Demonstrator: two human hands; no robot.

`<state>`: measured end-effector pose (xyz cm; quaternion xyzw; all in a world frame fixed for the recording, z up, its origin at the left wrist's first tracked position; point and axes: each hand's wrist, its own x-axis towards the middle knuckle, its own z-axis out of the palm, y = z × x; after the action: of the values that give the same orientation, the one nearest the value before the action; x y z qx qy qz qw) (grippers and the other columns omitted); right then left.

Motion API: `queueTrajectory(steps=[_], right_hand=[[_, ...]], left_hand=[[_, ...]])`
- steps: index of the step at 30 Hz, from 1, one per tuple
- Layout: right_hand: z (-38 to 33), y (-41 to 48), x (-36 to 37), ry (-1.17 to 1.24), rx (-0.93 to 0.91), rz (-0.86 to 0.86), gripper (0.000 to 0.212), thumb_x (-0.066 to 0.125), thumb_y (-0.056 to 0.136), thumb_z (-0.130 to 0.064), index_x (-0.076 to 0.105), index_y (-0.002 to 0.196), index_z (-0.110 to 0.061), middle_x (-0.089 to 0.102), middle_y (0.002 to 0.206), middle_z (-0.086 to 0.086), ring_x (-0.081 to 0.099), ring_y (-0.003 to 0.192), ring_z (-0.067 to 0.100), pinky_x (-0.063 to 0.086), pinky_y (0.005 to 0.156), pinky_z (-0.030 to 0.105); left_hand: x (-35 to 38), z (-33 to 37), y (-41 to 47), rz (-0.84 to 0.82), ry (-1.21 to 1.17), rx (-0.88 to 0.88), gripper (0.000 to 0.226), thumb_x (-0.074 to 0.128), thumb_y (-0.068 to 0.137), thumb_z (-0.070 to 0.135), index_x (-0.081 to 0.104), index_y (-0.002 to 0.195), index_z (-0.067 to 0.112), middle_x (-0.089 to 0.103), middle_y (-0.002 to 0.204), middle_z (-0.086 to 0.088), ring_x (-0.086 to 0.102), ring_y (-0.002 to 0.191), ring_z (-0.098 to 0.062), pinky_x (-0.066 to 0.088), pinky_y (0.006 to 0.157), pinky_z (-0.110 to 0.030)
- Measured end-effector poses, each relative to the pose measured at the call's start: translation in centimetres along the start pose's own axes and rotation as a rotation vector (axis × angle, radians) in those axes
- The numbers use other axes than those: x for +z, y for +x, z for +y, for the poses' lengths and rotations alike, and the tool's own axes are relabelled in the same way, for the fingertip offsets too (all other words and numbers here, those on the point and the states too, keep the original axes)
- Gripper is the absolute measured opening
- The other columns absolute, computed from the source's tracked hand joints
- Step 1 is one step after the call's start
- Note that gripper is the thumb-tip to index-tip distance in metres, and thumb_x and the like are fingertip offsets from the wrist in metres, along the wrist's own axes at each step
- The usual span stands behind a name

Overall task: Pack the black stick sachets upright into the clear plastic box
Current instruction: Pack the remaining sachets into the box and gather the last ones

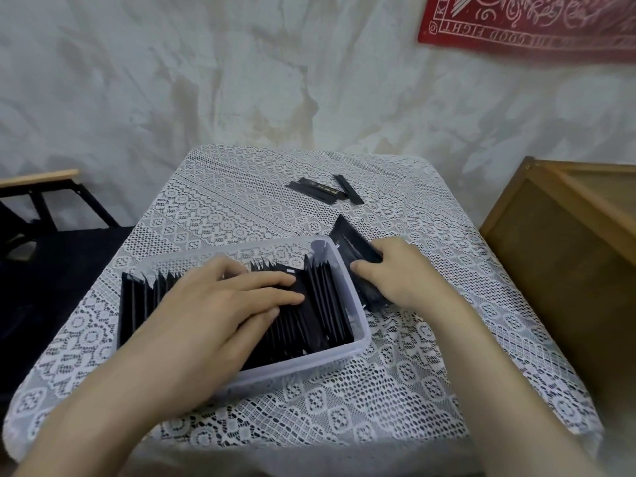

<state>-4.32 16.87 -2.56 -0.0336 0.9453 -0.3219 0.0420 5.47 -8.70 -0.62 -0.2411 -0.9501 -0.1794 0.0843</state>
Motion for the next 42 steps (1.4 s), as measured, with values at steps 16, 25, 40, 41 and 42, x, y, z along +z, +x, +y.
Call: queueTrajectory(steps=[16, 25, 40, 41, 42], right_hand=[[1.1, 0.3, 0.1, -0.024, 0.008, -0.036, 0.017, 0.057, 0.096, -0.038, 0.063, 0.105, -0.025, 0.06, 0.077, -0.007, 0.06, 0.076, 0.022, 0.043, 0.065, 0.033], [1.1, 0.9, 0.2, 0.044, 0.055, -0.028, 0.02, 0.068, 0.094, -0.043, 0.068, 0.096, -0.022, 0.069, 0.078, -0.001, 0.069, 0.08, 0.025, 0.057, 0.084, 0.046], [1.1, 0.9, -0.2, 0.017, 0.063, -0.155, 0.024, 0.082, 0.08, -0.038, 0.069, 0.093, -0.021, 0.074, 0.085, 0.003, 0.073, 0.081, 0.025, 0.058, 0.086, 0.047], [1.1, 0.9, -0.2, 0.019, 0.06, -0.156, 0.023, 0.082, 0.081, -0.035, 0.069, 0.092, -0.02, 0.074, 0.082, 0.002, 0.072, 0.078, 0.024, 0.058, 0.085, 0.046], [1.1, 0.9, -0.2, 0.034, 0.056, -0.157, 0.021, 0.082, 0.082, -0.033, 0.07, 0.091, -0.018, 0.072, 0.077, 0.001, 0.07, 0.072, 0.022, 0.058, 0.081, 0.044]], left_hand=[[0.0, 0.0, 0.1, 0.006, -0.002, 0.004, 0.046, 0.023, 0.093, 0.061, 0.057, 0.125, 0.061, 0.035, 0.134, 0.055, 0.037, 0.115, 0.006, 0.033, 0.089, -0.017], [0.0, 0.0, 0.1, 0.006, 0.004, 0.004, 0.046, 0.025, 0.094, 0.059, 0.058, 0.125, 0.06, 0.039, 0.134, 0.052, 0.039, 0.114, 0.004, 0.034, 0.089, -0.017], [0.0, 0.0, 0.1, -0.006, 0.003, 0.003, 0.047, 0.023, 0.093, 0.061, 0.056, 0.125, 0.062, 0.035, 0.135, 0.054, 0.035, 0.116, 0.006, 0.032, 0.09, -0.018], [0.0, 0.0, 0.1, -0.006, 0.002, 0.002, 0.047, 0.022, 0.092, 0.061, 0.056, 0.125, 0.062, 0.035, 0.135, 0.054, 0.035, 0.116, 0.006, 0.032, 0.09, -0.018], [0.0, 0.0, 0.1, -0.008, 0.001, 0.001, 0.047, 0.022, 0.092, 0.062, 0.056, 0.125, 0.062, 0.034, 0.135, 0.055, 0.035, 0.116, 0.007, 0.032, 0.091, -0.017]])
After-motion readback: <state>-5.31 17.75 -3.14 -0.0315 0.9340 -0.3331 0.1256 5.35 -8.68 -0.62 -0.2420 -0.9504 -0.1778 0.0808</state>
